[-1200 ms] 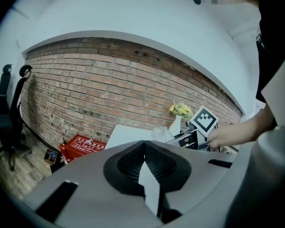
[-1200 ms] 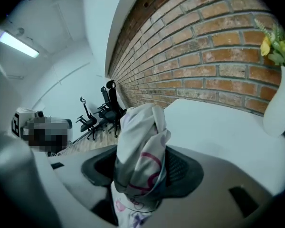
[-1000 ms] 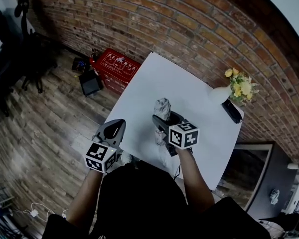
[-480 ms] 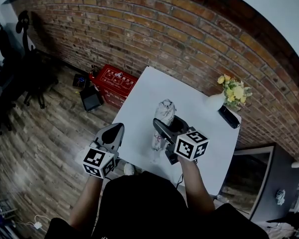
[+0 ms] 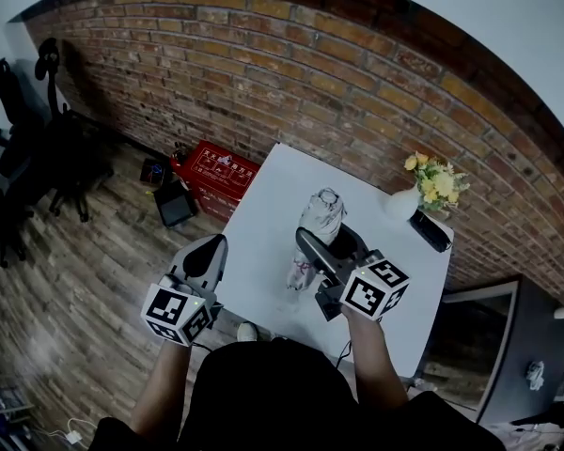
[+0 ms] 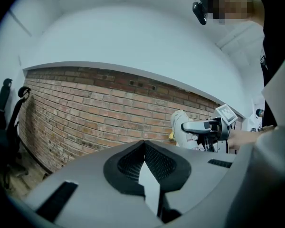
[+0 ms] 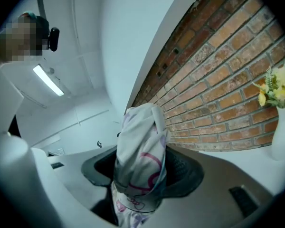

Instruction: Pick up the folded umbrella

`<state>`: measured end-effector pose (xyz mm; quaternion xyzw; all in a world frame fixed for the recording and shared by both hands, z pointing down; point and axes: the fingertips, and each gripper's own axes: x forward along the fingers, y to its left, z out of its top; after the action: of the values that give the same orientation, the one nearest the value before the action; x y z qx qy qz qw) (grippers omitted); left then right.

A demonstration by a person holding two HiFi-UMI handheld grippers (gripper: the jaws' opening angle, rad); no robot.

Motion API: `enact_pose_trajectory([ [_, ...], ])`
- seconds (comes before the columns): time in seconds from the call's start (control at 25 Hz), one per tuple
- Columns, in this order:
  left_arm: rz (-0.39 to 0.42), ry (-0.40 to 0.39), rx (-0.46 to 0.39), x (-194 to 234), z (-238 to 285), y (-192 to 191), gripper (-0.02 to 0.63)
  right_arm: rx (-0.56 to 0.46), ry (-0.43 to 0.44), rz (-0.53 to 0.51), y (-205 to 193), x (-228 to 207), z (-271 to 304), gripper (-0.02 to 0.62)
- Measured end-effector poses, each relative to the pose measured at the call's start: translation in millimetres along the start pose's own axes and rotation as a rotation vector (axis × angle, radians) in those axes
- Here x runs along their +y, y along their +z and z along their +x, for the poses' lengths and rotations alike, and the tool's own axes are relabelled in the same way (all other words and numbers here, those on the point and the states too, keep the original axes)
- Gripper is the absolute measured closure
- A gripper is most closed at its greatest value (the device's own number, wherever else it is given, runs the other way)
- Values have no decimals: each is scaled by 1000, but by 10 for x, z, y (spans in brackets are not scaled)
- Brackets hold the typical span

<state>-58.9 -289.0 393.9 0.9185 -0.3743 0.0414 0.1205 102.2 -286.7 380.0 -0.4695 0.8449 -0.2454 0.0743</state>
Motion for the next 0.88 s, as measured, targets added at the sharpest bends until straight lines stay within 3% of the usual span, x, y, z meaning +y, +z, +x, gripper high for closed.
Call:
enact_pose_trajectory([
  [0.6,32,12,-36,43,-39,204,592,-167,40,-23,571,202,-148,330],
  [0.88,33,17,-43,52,-28,222,592,-180,36,-42,647,196,-199,330],
])
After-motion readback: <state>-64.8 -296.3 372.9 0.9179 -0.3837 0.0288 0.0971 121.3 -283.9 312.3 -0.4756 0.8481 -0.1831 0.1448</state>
